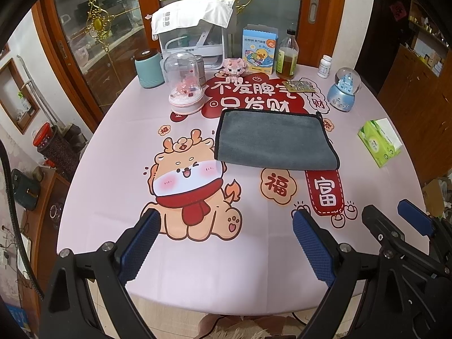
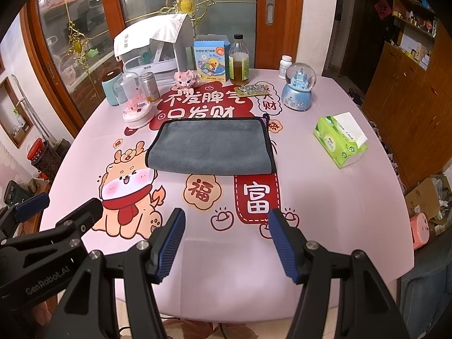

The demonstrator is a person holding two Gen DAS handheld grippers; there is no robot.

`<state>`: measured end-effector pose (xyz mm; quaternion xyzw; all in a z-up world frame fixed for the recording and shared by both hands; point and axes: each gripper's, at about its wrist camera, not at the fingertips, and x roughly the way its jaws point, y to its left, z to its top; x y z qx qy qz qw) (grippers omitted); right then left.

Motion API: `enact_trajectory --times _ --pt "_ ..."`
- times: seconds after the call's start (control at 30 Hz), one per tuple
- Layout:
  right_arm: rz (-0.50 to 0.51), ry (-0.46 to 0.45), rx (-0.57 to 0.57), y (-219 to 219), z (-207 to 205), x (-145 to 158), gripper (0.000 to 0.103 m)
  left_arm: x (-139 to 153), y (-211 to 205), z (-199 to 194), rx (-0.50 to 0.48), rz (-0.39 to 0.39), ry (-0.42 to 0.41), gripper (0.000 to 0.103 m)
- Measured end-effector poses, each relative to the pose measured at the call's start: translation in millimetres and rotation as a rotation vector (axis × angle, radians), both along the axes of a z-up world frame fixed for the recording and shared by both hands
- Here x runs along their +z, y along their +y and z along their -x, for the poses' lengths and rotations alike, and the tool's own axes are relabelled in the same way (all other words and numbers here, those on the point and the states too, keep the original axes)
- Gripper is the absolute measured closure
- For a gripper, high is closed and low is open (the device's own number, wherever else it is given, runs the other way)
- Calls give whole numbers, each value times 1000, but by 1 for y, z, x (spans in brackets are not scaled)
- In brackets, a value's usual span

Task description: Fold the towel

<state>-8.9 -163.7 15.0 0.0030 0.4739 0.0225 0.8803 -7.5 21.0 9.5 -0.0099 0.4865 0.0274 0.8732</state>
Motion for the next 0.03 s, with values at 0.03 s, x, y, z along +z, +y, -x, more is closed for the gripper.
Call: enact_trajectory --times 0.03 --pt "0 1 0 0 1 0 41 -1 2 2 -1 0 1 9"
